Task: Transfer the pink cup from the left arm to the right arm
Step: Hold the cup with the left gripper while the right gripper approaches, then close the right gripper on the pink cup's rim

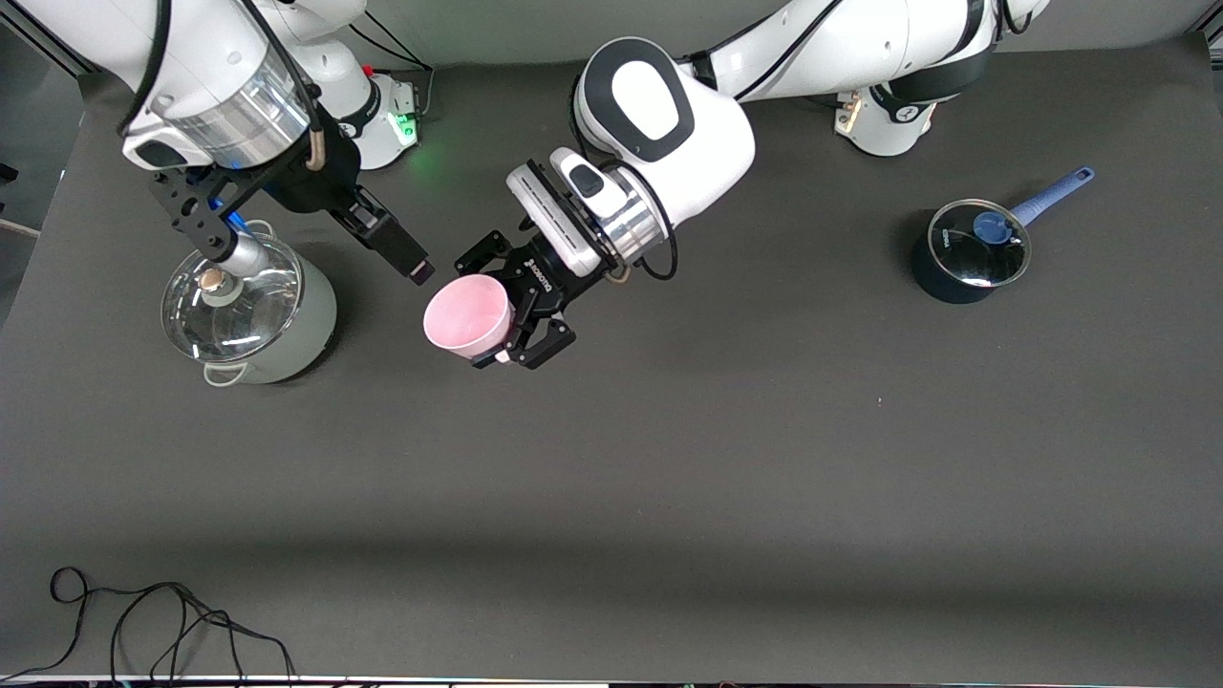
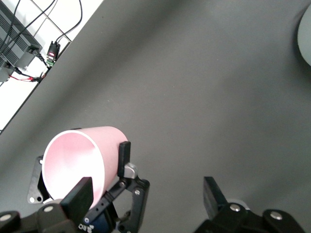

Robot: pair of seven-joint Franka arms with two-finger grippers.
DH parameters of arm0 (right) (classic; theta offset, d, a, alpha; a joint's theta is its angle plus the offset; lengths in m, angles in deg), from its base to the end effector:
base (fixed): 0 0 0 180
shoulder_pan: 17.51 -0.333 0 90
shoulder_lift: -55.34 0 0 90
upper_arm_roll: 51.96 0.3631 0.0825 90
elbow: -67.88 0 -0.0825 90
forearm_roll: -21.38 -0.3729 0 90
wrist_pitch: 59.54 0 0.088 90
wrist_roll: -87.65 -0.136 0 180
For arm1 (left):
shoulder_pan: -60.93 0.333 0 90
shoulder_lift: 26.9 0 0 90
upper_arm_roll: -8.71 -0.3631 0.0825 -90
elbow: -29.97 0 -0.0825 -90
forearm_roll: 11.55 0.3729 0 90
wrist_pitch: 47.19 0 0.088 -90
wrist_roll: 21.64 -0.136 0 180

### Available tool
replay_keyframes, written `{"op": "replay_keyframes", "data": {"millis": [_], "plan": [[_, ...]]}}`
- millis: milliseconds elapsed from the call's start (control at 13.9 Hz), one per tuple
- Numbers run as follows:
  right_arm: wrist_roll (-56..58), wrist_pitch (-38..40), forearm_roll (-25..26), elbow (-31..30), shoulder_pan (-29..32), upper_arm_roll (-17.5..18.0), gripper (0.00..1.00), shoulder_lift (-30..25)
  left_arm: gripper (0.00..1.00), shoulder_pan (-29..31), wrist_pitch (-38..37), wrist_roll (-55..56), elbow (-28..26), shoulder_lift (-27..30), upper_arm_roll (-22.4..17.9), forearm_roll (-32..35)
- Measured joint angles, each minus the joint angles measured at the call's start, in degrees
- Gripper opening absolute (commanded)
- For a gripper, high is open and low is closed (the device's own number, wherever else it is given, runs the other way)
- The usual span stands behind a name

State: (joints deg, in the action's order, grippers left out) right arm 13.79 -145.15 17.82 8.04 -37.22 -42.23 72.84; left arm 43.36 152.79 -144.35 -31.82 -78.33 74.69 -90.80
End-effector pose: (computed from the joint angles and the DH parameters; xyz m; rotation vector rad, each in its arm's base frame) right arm 0.5633 0.3011 0.6977 -2.7349 1.1201 -0.0073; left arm 0.5759 -0.5563 0.5238 1.8217 -0.9262 1.5062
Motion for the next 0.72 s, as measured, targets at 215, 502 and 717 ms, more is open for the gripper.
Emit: {"op": "replay_keyframes", "data": {"millis": [215,502,717], "plan": [[0.0,-1.0,0.9,0.1,-0.8,0.0,1.00,1.3,0.00,0.0,0.0,0.0,0.0,0.0,0.0,0.0],[-0.1,-2.3,1.8,0.2,-1.7,0.1,0.99,2.5,0.00,0.0,0.0,0.0,0.0,0.0,-0.1,0.0],[-0.2,-2.6,1.9,0.8,-1.9,0.1,0.91,2.8,0.00,0.0,0.0,0.0,0.0,0.0,-0.1,0.0]]}}
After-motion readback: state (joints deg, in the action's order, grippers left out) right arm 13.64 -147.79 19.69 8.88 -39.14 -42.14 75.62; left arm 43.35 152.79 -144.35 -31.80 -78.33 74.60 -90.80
